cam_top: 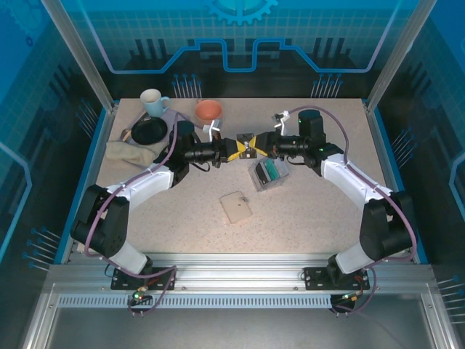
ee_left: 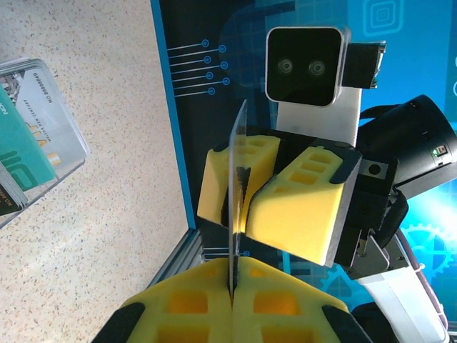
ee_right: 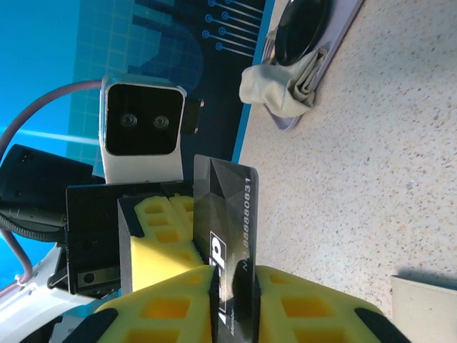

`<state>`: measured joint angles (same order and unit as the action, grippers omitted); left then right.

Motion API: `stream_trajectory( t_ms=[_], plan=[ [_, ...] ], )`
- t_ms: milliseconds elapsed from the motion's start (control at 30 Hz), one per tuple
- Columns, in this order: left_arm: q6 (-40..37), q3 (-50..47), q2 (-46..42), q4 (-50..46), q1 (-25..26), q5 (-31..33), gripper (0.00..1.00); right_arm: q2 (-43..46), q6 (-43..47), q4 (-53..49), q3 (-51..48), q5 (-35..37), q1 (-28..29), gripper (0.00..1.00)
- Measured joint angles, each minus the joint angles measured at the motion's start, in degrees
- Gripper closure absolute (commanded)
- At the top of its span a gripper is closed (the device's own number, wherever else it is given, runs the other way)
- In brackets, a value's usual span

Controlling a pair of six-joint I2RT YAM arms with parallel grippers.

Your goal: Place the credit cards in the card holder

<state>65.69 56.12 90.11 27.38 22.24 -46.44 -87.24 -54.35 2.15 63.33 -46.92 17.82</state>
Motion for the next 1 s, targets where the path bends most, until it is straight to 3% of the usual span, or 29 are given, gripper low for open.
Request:
stream_trajectory(
  t_ms=[67, 100, 167, 200, 233, 367, 533, 767, 1000],
  plan=[
    [0.0, 0.0, -0.2, -0.1, 0.0, 0.0, 0.91, -0.1, 0.1, 0.0, 0.0, -0.5, -0.2, 0.90],
    [-0.1, 0.0, -0.2, -0.2, -0.1, -0.1, 0.78, -0.1, 0.2, 0.1, 0.0, -0.7, -0.2, 0.93],
    [-1.2, 0.0, -0.3, -1.9, -0.1, 0.1, 0.67, 0.0, 1.9, -1.1, 0.2, -0.7, -0.2, 0.95],
    [-1.4, 0.0, -0.3, -3.1, -0.1, 0.3, 0.54, 0.1, 2.4, -2.4, 0.6, -0.3, -0.2, 0.95],
    [-2.6, 0.1, -0.5, -5.9, -0.1, 1.2, 0.50, 0.3, 4.7, -6.0, 1.5, 1.5, 0.1, 0.94],
    [-8.4, 0.7, -3.3, -23.9, -0.7, 11.1, 0.45, 0.5, 14.3, -20.3, 6.2, 14.2, 3.4, 0.94],
    [-10.8, -4.0, -7.4, -38.5, -1.6, 21.8, 0.37, -1.5, 21.3, -31.3, 8.7, 28.1, 13.6, 0.95],
    [-10.8, -11.3, -11.5, -47.3, -1.6, 27.5, 0.34, -12.8, 22.9, -36.5, 8.8, 39.6, 23.9, 0.96],
    [-12.1, -11.4, -10.8, -47.6, -1.3, 27.1, 0.35, -16.8, 22.6, -38.2, 9.2, 45.4, 25.4, 0.96]
  ],
)
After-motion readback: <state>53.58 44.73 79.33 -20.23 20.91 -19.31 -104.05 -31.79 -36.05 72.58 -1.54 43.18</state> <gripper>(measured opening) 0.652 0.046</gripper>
